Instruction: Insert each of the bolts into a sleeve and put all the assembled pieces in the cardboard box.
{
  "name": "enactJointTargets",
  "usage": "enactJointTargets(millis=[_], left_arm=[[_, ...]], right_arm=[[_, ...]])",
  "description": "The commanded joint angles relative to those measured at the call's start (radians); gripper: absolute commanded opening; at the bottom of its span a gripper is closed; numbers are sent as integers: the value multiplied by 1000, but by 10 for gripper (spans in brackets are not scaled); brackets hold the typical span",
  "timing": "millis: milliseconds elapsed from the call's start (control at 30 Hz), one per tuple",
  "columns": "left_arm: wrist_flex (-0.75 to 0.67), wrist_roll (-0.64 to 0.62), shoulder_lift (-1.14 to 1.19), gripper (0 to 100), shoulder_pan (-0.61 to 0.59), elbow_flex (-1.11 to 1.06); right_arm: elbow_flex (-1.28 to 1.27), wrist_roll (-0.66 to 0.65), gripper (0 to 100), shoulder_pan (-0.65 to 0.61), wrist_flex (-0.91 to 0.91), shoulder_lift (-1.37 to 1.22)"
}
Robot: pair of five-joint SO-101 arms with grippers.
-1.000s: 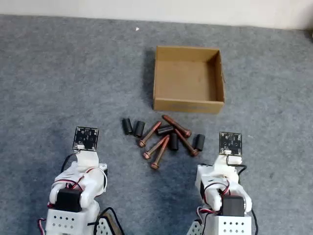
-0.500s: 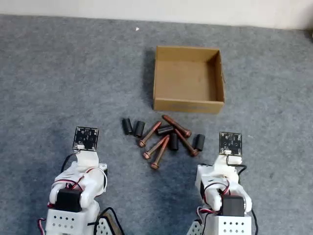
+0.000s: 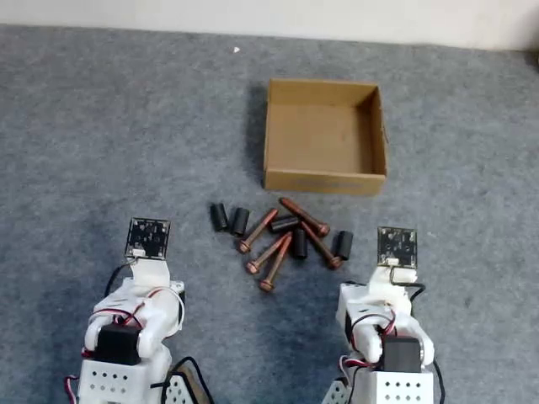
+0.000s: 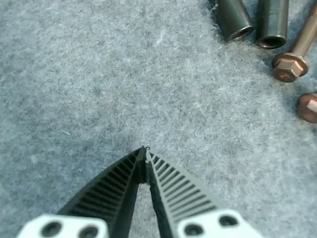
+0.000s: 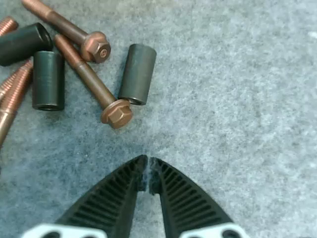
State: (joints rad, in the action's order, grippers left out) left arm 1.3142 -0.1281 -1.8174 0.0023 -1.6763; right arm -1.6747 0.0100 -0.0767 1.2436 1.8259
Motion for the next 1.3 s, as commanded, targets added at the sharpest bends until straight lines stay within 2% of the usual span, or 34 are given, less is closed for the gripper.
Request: enactJointTargets(millis=[0, 600, 767, 967, 1067, 1267], left_arm=[[5, 6, -2, 6, 1, -21], [5, 6, -2, 6, 1, -21], [5, 6, -2, 6, 1, -21], [5, 6, -2, 6, 1, -21], [5, 6, -2, 6, 1, -21], [5, 6, -2, 6, 1, -21]], right_arm=[[-130, 12, 8, 5, 7, 12], [-124, 11, 8, 13, -4, 12], [-16, 18, 8, 41, -71, 10], [150, 18, 13, 41, -53, 2], [265, 18, 23, 36, -36, -68], [507, 32, 149, 22, -38, -412]])
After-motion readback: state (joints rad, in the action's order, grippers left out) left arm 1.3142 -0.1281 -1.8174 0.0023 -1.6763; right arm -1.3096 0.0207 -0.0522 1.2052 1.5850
